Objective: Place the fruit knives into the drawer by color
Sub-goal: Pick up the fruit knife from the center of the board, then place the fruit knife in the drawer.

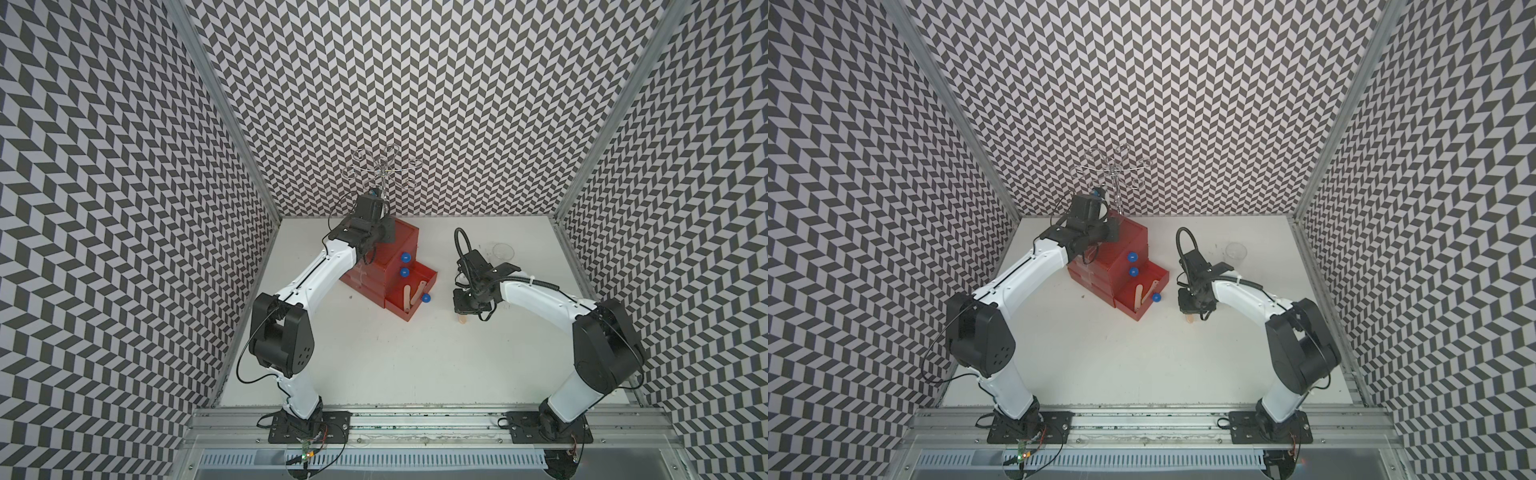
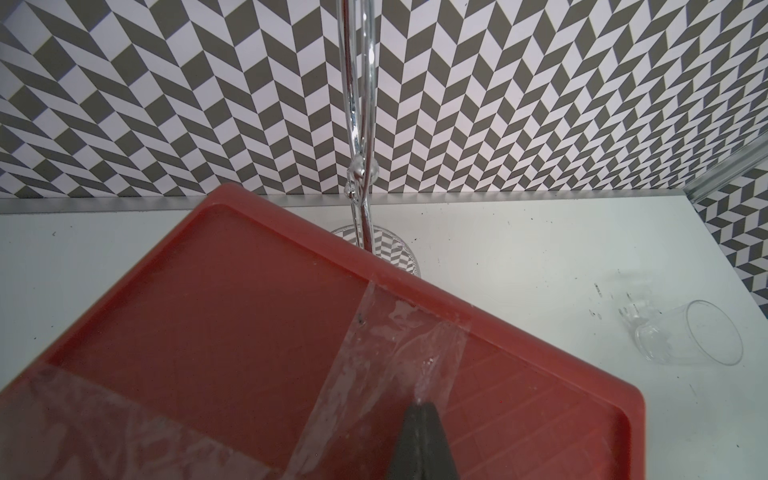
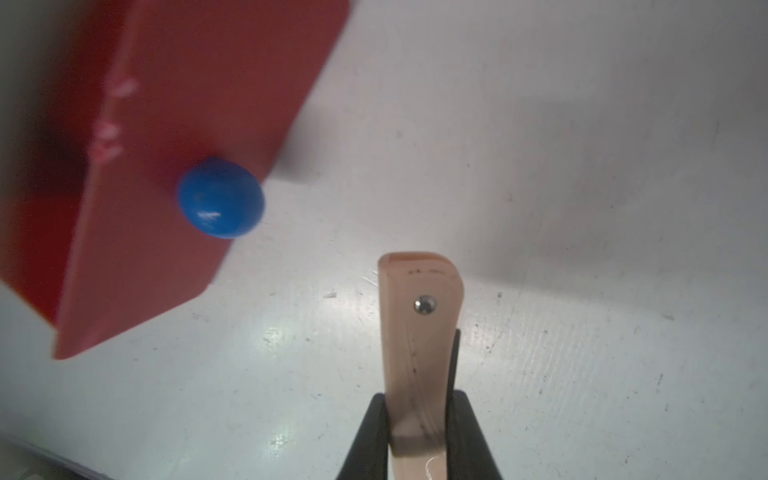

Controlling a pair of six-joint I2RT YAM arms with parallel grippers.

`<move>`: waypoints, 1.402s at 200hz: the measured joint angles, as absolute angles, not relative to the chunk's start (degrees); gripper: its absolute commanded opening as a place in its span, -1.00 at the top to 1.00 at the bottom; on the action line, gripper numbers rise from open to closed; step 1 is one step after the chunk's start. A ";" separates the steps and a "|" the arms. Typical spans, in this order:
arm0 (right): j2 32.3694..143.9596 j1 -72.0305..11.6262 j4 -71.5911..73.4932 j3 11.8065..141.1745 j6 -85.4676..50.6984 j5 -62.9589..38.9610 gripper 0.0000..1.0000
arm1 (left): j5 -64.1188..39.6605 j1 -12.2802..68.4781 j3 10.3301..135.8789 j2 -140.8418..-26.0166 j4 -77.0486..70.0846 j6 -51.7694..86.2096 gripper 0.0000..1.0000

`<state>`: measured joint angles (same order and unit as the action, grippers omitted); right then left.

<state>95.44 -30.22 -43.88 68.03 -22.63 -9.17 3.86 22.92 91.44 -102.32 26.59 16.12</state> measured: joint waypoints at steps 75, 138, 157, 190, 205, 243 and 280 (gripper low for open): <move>95.96 -30.22 -33.08 74.52 -25.56 -24.58 0.79 | 3.88 22.92 91.57 -102.32 26.72 16.14 1.00; 101.38 -30.22 -21.17 74.52 -32.23 -32.82 0.78 | 3.90 22.92 91.59 -102.32 26.74 16.12 1.00; 102.50 -30.22 -18.98 74.52 -33.41 -33.80 0.78 | 3.99 22.92 91.59 -102.30 26.74 16.12 1.00; 104.31 -30.22 -16.27 74.52 -34.89 -34.85 0.77 | 4.23 23.00 91.61 -102.30 26.79 16.12 1.00; 105.10 -30.22 -15.64 74.52 -35.27 -35.16 0.77 | 4.25 23.03 91.68 -102.30 26.83 16.12 1.00; 107.37 -30.33 -13.78 74.52 -35.92 -35.73 0.77 | 4.27 23.18 91.68 -102.28 26.87 16.12 1.00; 109.06 -30.65 -13.39 74.52 -36.27 -35.86 0.76 | 4.29 23.22 91.68 -102.28 26.87 16.12 1.00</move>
